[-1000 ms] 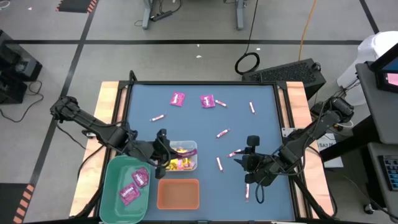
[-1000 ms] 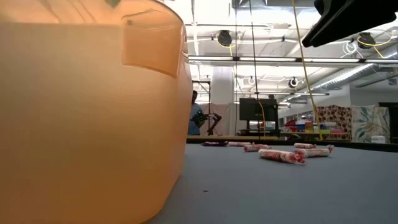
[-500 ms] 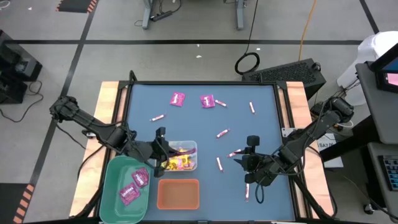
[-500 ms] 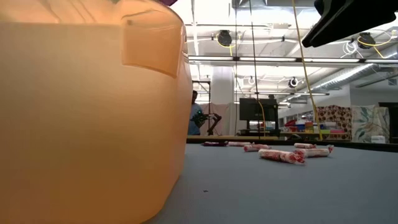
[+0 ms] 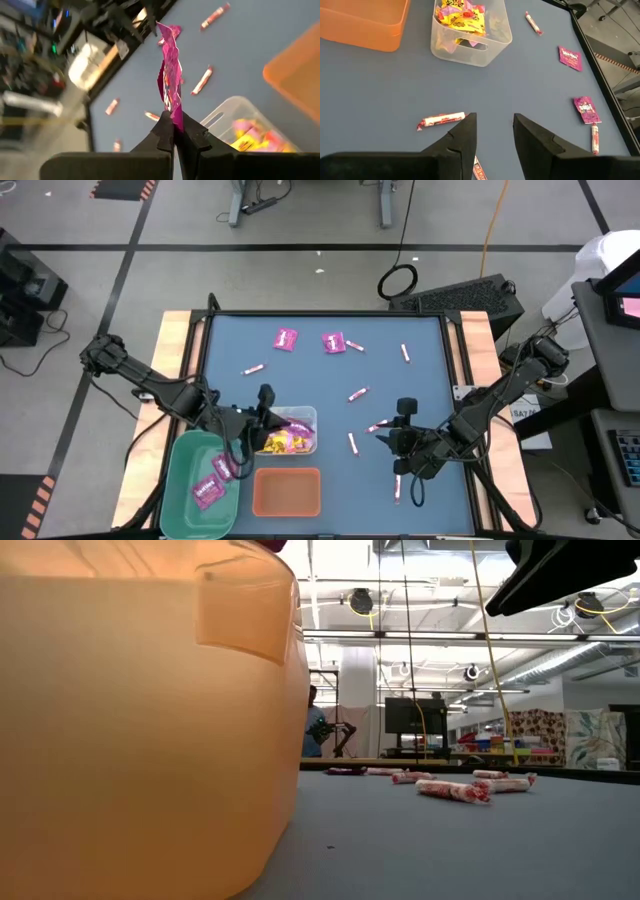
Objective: Sort candy
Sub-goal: Put the purple candy into the green bin
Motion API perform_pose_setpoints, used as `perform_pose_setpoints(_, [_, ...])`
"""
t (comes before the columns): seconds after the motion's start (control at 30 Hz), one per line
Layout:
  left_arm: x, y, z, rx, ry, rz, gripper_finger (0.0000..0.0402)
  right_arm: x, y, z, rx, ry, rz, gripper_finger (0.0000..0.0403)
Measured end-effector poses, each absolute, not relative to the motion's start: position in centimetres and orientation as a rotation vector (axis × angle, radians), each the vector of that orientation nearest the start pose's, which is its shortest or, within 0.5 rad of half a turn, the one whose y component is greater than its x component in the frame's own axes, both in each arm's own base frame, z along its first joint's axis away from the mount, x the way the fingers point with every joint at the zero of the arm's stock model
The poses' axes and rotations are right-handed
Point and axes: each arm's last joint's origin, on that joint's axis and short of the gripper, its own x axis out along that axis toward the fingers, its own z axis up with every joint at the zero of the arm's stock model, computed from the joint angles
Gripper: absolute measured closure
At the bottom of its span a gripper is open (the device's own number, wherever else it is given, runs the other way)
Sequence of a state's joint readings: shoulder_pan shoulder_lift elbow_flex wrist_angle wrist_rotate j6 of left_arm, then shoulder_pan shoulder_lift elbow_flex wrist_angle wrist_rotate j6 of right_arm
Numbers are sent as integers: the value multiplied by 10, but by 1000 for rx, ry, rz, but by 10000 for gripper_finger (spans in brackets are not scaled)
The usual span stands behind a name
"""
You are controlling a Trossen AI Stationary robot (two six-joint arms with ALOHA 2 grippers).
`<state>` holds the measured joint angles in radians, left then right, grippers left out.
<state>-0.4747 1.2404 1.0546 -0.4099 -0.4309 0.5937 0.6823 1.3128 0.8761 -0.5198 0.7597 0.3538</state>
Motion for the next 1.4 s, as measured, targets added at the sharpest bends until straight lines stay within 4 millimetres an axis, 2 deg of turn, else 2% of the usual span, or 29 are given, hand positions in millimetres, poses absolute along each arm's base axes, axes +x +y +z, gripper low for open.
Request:
perform_pose_setpoints(0.13, [240,-110,314,962,507,-227,393,208,143,237,-293,685,-194,284])
perform_pose_setpoints(0.4, [241,-109,314,952,511,-209,393,208,143,237,-293,685,-194,284])
perform_pose_setpoints(0.53, [241,-109,314,784,520,-163,393,208,143,237,-293,685,-195,284])
perform_pose_setpoints(0.73, [242,-109,315,259,524,-15,393,208,143,237,-293,684,-198,284])
perform_pose_setpoints(0.9, [242,-107,315,23,523,53,393,208,143,237,-293,684,-199,284])
perform_pose_setpoints(1.03, [242,-107,315,-88,521,83,393,208,143,237,-293,683,-199,284])
perform_pose_setpoints(1.4, [240,-106,312,-63,547,110,393,208,141,238,-302,671,-224,284])
